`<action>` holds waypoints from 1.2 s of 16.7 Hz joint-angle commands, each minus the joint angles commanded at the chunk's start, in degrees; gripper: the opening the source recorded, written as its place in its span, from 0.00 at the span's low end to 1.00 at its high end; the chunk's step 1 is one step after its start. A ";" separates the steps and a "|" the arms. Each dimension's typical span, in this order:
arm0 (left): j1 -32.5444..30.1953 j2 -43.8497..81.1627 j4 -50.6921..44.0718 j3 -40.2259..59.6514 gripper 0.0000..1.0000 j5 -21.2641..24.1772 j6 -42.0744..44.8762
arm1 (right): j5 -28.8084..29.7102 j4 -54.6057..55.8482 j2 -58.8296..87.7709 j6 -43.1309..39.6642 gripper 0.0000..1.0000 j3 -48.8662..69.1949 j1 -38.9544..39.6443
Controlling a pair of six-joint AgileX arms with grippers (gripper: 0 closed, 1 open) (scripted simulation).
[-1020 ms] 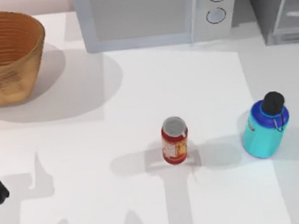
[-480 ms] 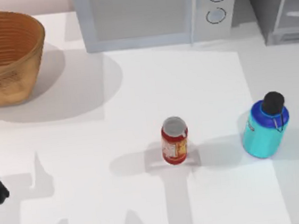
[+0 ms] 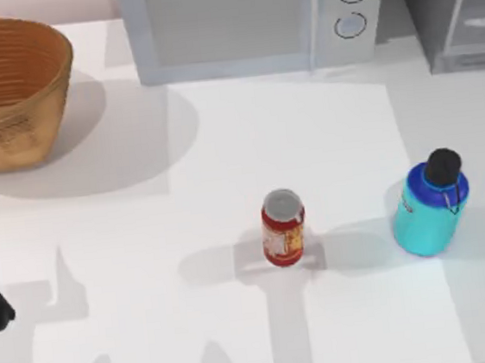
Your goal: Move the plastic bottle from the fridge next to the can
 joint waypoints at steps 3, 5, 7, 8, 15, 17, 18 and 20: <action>0.00 0.00 0.00 0.00 1.00 0.00 0.00 | -8.98 0.70 16.69 -17.39 1.00 5.70 -14.77; 0.00 0.00 0.00 0.00 1.00 0.00 0.00 | -14.86 0.93 30.44 -31.54 1.00 9.57 -25.82; 0.00 0.00 0.00 0.00 1.00 0.00 0.00 | -20.35 0.91 44.96 -46.12 1.00 13.37 -37.72; 0.00 0.00 0.00 0.00 1.00 0.00 0.00 | -22.88 0.82 51.95 -53.00 1.00 15.20 -43.74; 0.00 0.00 0.00 0.00 1.00 0.00 0.00 | -35.91 -0.69 88.13 -86.66 1.00 25.17 -76.21; 0.00 0.00 0.00 0.00 1.00 0.00 0.00 | -37.93 -1.08 93.56 -91.26 1.00 26.74 -80.75; 0.00 0.00 0.00 0.00 1.00 0.00 0.00 | -38.63 -1.28 95.43 -92.79 1.00 27.30 -82.22; 0.00 0.00 0.00 0.00 1.00 0.00 0.00 | -39.41 -1.56 97.44 -94.41 1.00 27.94 -83.59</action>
